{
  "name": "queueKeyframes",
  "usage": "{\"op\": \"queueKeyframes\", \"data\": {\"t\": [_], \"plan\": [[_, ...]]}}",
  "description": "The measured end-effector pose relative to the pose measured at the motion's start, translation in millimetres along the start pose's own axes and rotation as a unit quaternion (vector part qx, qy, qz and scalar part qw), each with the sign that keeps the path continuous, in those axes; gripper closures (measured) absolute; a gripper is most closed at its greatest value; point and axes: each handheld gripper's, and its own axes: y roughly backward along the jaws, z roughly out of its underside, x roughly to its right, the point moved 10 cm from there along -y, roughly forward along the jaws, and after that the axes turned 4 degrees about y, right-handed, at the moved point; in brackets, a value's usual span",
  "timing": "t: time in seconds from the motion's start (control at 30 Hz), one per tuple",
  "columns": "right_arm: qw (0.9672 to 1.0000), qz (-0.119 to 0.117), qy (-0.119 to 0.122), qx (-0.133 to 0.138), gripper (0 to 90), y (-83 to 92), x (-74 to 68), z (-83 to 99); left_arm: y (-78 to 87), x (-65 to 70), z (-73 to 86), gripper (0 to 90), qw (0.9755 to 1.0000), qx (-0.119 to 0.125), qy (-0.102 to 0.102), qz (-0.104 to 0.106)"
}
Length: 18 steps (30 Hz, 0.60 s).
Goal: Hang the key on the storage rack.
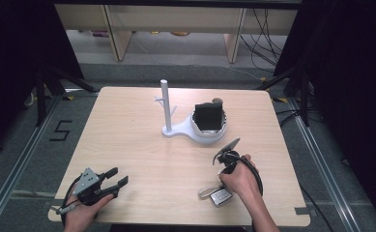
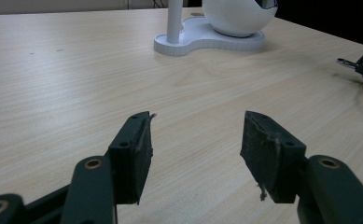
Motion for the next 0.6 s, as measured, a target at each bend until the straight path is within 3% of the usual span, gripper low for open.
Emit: {"op": "queueKeyframes", "data": {"t": [0.03,0.07,0.13,0.2,0.33,0.43,0.6], "plan": [[0.9996,-0.024,0.005,0.012,75.6,0.0,-1.9,-1.9,-0.7,0.5,-0.6,42.6,1.0,0.004,0.001,0.004],[0.9999,-0.009,0.0,0.012,75.6,3.3,-1.7,-1.2,-0.6,0.4,-0.8,42.6,1.0,0.005,0.001,0.004],[0.9997,-0.007,-0.002,0.024,75.7,4.9,-1.9,-2.4,-0.5,0.2,-0.9,42.6,1.0,0.005,0.002,0.003],[0.9988,-0.005,0.013,0.046,75.7,5.2,-0.5,-5.4,-0.4,-0.5,-0.9,42.6,1.0,0.005,0.002,0.002],[0.997,-0.004,0.006,0.077,75.7,11.0,-4.7,-7.6,-0.6,-0.1,-0.9,42.6,1.0,0.005,0.001,0.003],[0.9935,-0.006,0.009,0.113,75.7,14.2,-8.2,-11.8,0.1,-0.7,-0.3,42.6,1.0,0.0,0.0,-0.002],[0.9831,-0.004,0.034,0.18,75.8,19.3,-9.0,-20.6,0.0,-0.5,-0.5,42.6,1.0,0.002,0.001,-0.001]]}}
